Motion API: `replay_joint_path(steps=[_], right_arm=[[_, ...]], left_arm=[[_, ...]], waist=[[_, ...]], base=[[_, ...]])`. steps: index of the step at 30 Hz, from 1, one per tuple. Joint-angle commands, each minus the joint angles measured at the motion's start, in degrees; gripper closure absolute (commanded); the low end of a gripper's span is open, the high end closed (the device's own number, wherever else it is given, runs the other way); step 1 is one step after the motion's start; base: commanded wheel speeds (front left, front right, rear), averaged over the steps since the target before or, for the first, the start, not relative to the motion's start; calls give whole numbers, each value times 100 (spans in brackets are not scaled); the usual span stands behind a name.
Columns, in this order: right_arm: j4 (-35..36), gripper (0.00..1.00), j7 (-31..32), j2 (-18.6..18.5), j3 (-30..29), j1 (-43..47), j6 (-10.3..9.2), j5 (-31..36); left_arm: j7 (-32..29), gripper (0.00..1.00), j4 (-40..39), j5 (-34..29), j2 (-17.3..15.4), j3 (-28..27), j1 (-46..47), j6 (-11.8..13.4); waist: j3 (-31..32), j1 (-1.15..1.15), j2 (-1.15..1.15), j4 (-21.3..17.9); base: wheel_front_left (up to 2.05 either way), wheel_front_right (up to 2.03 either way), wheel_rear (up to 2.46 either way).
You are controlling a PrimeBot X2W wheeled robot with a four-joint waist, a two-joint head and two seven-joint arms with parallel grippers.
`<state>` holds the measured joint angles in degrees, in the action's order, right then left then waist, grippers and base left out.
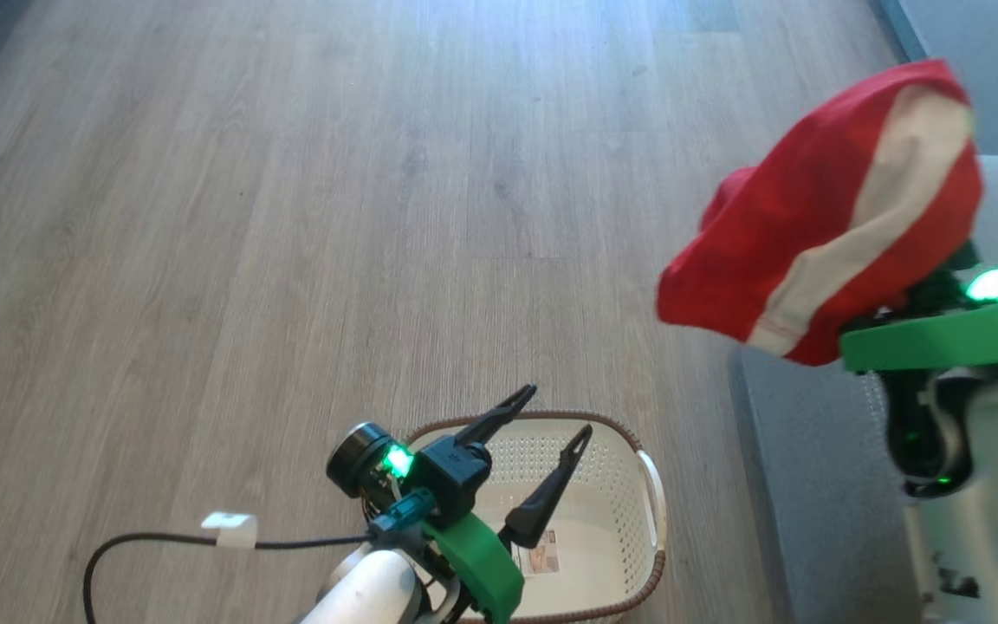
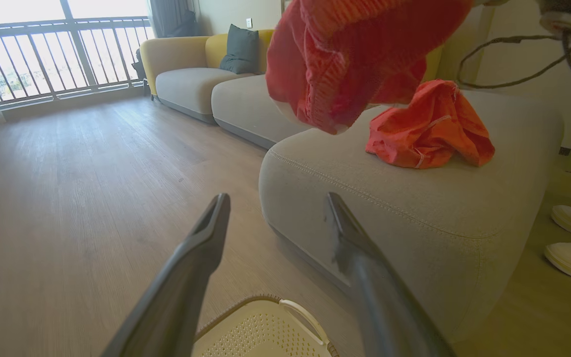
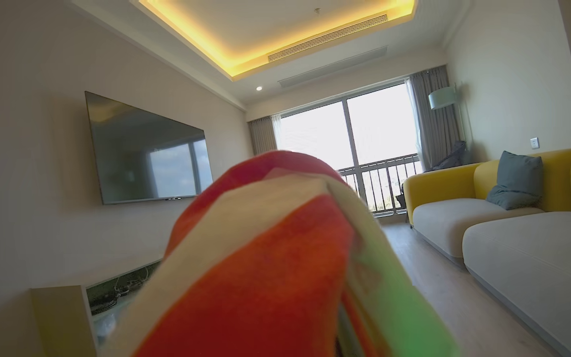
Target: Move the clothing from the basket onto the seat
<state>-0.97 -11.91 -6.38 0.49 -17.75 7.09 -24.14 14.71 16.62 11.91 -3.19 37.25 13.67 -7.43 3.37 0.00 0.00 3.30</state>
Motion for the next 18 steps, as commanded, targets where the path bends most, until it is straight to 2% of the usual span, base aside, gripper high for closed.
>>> replay_joint_path(steps=[1, 9, 18], right_arm=[[311, 100, 65, -63, -31, -74, 40, 63], [812, 100, 293, 16, -449, 160, 40, 203], [1107, 100, 440, 88, -728, 295, 40, 312]], left_arm=[[29, 0, -225, 88, -38, -193, 177, -3], [29, 0, -243, 182, -105, -152, 84, -4], [29, 0, -224, 136, -85, -224, 125, -5]], waist=[[-11, 0, 0, -38], [-62, 0, 0, -239], [-217, 0, 0, -657]], base=[[0, 0, 0], [0, 0, 0], [0, 0, 0]])
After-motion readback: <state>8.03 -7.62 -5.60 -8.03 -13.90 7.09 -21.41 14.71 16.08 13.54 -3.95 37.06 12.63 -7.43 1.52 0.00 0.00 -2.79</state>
